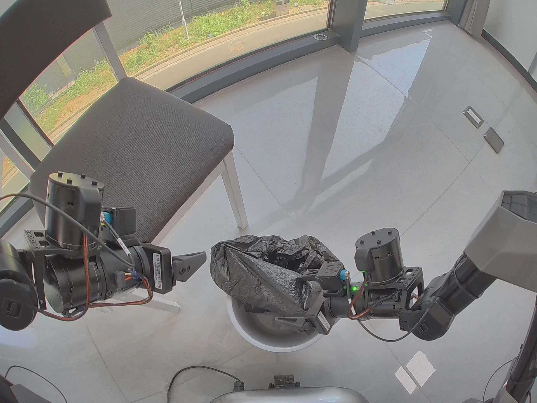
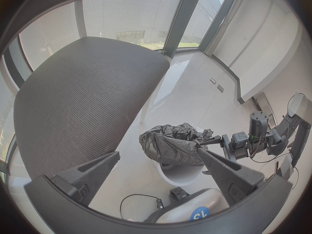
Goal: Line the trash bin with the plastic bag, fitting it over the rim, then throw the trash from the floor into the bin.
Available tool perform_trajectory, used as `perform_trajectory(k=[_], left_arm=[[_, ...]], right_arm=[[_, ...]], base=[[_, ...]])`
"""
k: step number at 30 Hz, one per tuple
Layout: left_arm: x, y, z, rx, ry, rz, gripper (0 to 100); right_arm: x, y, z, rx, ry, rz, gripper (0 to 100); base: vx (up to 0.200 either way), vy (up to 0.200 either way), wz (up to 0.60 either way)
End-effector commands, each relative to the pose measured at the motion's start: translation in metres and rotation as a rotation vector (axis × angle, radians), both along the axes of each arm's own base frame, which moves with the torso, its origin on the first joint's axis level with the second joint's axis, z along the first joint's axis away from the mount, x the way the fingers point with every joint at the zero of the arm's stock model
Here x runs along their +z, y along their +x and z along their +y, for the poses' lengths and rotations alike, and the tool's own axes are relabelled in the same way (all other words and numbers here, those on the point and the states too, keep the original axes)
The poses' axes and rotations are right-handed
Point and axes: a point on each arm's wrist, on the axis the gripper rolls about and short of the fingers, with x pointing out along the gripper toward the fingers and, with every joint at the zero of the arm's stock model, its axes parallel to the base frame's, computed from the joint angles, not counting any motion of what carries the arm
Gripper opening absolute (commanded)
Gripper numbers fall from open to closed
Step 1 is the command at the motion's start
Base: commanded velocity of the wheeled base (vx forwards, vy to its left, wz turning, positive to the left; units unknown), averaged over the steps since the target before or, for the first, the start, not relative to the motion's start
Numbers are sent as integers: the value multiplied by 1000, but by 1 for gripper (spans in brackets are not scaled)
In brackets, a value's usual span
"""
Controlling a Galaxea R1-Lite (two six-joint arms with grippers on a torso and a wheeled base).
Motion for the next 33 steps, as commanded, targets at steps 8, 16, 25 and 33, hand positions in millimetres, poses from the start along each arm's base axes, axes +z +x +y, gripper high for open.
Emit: perform_trajectory(k=[8,16,25,33], left_arm=[[23,-13,8,-2,-59,-94,100],[39,-10,6,-16,-100,-151,100],[54,-7,4,-21,-127,-196,100],[55,-6,4,-29,-133,-196,100]], right_arm=[[-9,11,8,-2,-1,-4,100],[-10,34,-1,-35,-15,-50,100],[-17,45,-7,-50,-36,-65,100],[-19,45,-1,-36,-33,-67,100]], base=[[0,0,0],[0,0,0],[0,0,0],[0,0,0]])
